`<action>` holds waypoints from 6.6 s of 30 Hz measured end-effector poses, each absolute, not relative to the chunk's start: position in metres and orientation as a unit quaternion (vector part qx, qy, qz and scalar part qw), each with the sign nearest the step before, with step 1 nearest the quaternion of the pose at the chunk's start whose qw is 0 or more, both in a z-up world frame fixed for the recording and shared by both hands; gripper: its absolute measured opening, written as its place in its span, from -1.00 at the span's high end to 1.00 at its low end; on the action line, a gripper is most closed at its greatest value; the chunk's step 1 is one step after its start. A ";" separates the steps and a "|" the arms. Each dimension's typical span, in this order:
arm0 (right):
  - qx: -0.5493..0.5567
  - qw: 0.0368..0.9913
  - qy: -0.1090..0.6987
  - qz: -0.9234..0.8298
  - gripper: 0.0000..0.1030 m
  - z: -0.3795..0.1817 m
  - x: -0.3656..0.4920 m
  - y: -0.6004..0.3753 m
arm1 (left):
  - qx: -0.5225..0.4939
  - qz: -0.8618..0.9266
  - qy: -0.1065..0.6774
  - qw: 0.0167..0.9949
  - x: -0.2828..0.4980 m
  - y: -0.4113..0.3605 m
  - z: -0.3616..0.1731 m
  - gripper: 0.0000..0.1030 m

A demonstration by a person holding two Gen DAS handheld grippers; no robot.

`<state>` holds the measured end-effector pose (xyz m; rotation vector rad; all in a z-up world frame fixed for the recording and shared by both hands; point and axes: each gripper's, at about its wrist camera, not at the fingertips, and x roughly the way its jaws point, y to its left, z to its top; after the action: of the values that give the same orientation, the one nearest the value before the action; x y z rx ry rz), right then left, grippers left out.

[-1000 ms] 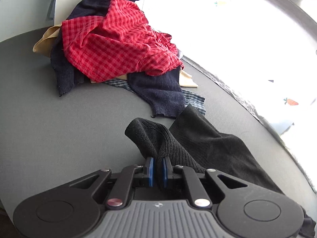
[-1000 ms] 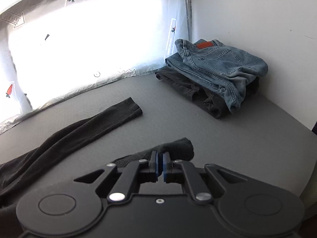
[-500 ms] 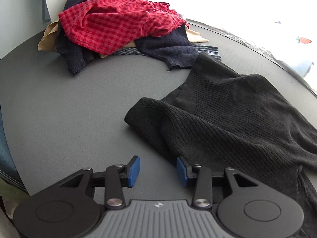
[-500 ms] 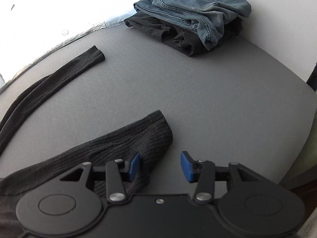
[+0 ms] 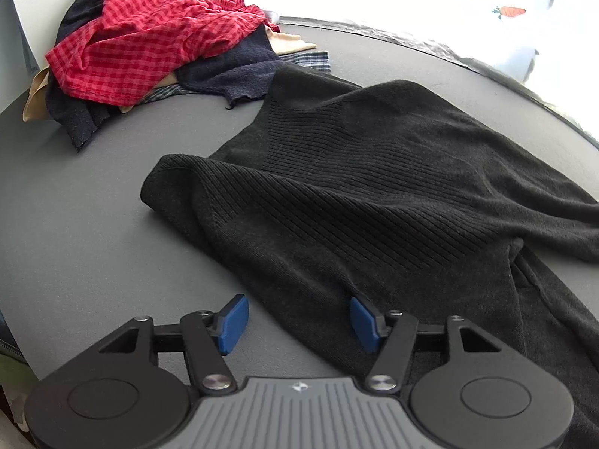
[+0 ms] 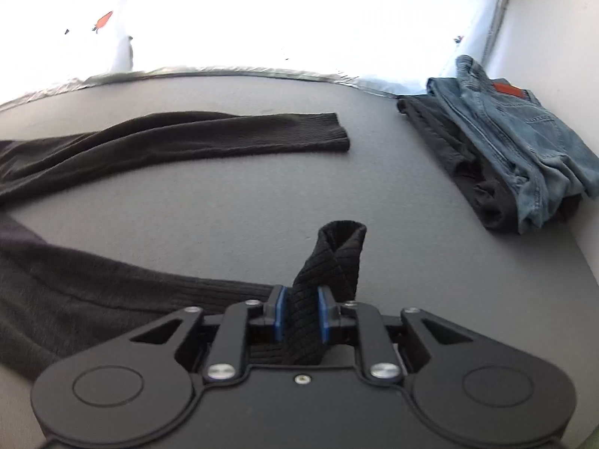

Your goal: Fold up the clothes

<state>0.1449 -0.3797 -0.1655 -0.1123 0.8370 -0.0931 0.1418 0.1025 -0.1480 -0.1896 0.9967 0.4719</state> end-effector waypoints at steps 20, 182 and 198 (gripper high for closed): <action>0.392 0.833 0.343 -0.186 0.27 -0.208 0.078 -0.493 | -0.026 0.243 0.466 0.850 0.144 0.091 -0.154 -0.80; 0.080 0.886 0.428 -0.158 0.13 -0.165 0.251 -0.200 | -0.252 0.125 0.466 0.839 0.236 0.332 -0.138 -0.30; 0.180 0.850 0.401 -0.291 0.09 -0.165 0.128 -0.346 | -0.295 0.150 0.423 0.844 0.194 0.277 -0.159 -0.29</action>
<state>0.1276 -0.3456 -0.1654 0.3796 0.8444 -0.6134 0.1936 0.2768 -0.1591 -0.6234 0.8927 0.3160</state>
